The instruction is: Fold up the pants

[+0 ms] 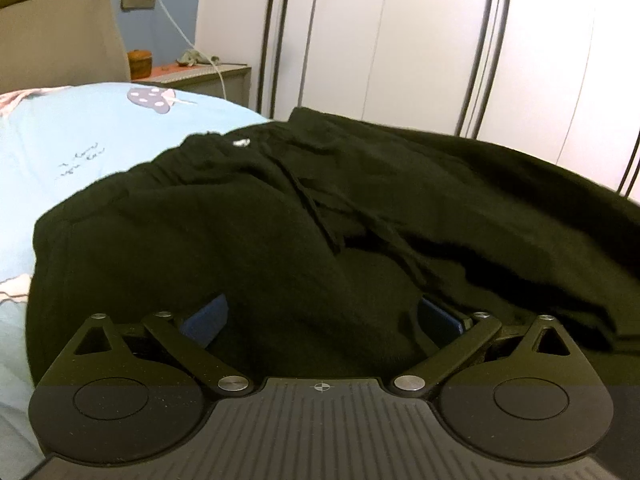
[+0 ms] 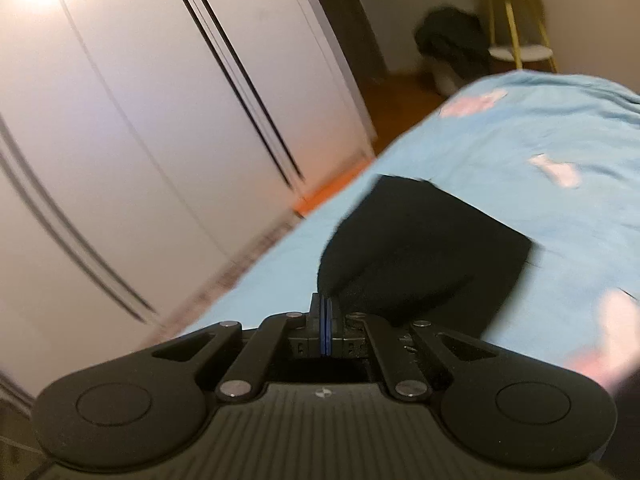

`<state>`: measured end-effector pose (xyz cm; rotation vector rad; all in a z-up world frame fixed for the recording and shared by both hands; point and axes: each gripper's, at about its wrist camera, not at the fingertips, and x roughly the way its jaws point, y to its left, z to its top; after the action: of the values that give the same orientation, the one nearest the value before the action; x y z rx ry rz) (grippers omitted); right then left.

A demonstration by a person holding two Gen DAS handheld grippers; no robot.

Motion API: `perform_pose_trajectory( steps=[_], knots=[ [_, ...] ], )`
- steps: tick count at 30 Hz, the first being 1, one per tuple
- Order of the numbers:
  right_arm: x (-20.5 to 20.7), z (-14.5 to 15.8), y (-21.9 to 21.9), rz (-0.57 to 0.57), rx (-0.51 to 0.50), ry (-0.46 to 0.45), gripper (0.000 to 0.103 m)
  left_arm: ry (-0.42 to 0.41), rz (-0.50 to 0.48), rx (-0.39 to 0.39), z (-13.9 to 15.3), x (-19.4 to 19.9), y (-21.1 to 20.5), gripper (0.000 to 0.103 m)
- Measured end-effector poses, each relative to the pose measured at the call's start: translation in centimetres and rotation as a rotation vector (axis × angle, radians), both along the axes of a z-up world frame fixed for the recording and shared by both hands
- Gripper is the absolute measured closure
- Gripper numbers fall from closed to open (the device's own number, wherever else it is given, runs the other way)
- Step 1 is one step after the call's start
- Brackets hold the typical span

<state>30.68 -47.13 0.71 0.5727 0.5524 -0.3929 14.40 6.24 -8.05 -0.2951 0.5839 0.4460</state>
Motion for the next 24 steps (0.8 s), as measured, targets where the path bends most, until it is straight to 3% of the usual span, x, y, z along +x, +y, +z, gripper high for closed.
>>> perform_pose_trajectory(
  steps=[3,5,7,9,10,11,13,16,21,22,23,24],
  knots=[
    [-8.4,-1.4,1.2,0.023,-0.011,-0.005,0.103,-0.03,-0.042,-0.048,2.7,-0.3,0.3,0.022],
    [-11.6,-3.9,1.1,0.033,0.015,0.041,0.102,-0.085,-0.106,-0.125,5.0,0.2,0.8,0.022],
    [-13.2,-6.5,0.0,0.034,0.11,0.072,0.101,-0.135,-0.169,-0.193,6.7,1.4,1.5,0.018],
    [-14.1,-7.8,-0.6,-0.011,0.185,0.051,0.094,-0.149,-0.23,-0.293,8.1,4.1,2.5,0.017],
    [-14.4,-8.3,-1.0,-0.038,0.213,0.031,0.082,-0.147,-0.237,-0.338,8.5,5.7,3.0,0.017],
    [-14.6,-8.6,-1.4,-0.05,0.235,0.027,0.063,-0.14,-0.242,-0.381,8.7,7.5,3.5,0.017],
    [-15.0,-8.9,-2.1,-0.074,0.26,0.024,0.039,-0.121,-0.26,-0.456,8.6,11.1,4.5,0.018],
    [-15.7,-9.3,-3.7,-0.088,0.327,-0.029,0.028,-0.075,-0.251,-0.519,7.6,16.5,5.7,0.025],
    [-15.6,-9.7,-5.5,-0.097,0.42,-0.096,0.029,0.028,-0.194,-0.562,5.0,23.1,6.5,0.03],
    [-15.4,-9.8,-5.6,-0.093,0.418,-0.092,0.037,0.043,-0.195,-0.576,4.4,24.0,6.6,0.034],
    [-14.9,-9.9,-5.4,-0.093,0.414,-0.089,0.056,0.067,-0.201,-0.601,3.9,25.0,6.6,0.036],
    [-14.6,-10.0,-5.5,-0.09,0.413,-0.079,0.065,0.096,-0.203,-0.633,3.3,25.9,6.6,0.045]
  ],
)
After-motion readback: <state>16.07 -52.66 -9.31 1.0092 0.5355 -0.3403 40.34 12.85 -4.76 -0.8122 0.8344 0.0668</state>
